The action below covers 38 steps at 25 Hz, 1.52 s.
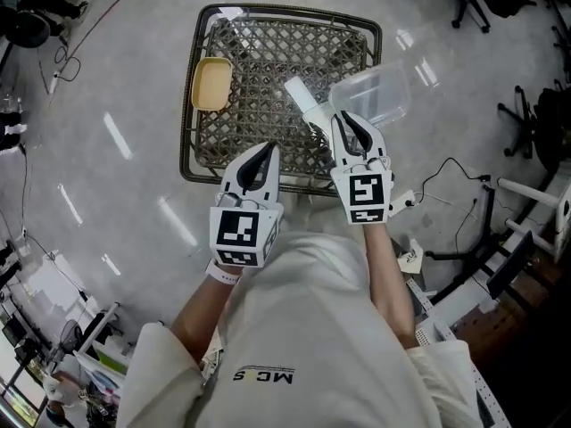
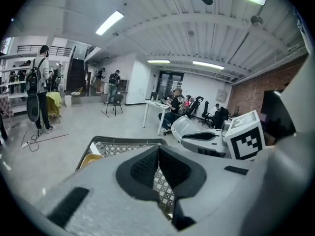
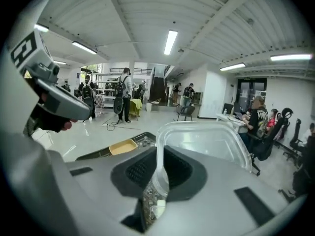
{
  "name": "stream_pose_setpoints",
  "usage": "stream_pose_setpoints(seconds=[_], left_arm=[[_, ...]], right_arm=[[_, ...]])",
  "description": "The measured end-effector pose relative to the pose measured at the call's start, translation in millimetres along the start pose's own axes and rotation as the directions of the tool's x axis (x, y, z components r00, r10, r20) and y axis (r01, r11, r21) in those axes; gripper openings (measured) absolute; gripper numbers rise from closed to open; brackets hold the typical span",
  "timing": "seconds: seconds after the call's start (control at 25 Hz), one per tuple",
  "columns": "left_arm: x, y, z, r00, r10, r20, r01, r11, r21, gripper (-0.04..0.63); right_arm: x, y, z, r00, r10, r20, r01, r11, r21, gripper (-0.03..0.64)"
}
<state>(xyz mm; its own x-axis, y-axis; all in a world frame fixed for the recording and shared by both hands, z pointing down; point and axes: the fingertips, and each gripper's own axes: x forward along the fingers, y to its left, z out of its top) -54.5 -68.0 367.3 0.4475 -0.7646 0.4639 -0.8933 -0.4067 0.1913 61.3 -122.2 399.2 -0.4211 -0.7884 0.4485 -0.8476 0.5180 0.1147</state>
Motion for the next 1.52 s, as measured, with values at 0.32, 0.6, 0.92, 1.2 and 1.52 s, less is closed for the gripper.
stream_pose_setpoints(seconds=[0.32, 0.6, 0.92, 1.2, 1.52], left_arm=[[-15.5, -1.8, 41.1, 0.994, -0.009, 0.108, 0.006, 1.000, 0.028, 0.026], [-34.6, -4.2, 66.0, 0.985, -0.016, 0.170, 0.008, 0.999, 0.049, 0.026], [-47.1, -16.2, 81.1, 0.978, -0.055, 0.199, 0.037, 0.995, 0.096, 0.026], [-58.9, -22.6, 90.8, 0.969, -0.064, 0.237, 0.037, 0.992, 0.117, 0.026], [-66.6, -22.3, 96.9, 0.964, -0.062, 0.258, 0.032, 0.992, 0.119, 0.026]], right_arm=[[-51.1, -4.3, 56.9, 0.991, -0.035, 0.128, 0.040, 0.998, -0.037, 0.055], [-91.6, -7.9, 99.5, 0.969, -0.083, 0.234, 0.087, 0.996, -0.008, 0.055], [-127.3, -12.9, 132.9, 0.937, -0.139, 0.321, 0.141, 0.990, 0.019, 0.056], [-140.4, -13.5, 124.5, 0.927, -0.158, 0.340, 0.159, 0.987, 0.024, 0.055], [-146.5, -11.0, 123.1, 0.919, -0.172, 0.356, 0.162, 0.985, 0.059, 0.055]])
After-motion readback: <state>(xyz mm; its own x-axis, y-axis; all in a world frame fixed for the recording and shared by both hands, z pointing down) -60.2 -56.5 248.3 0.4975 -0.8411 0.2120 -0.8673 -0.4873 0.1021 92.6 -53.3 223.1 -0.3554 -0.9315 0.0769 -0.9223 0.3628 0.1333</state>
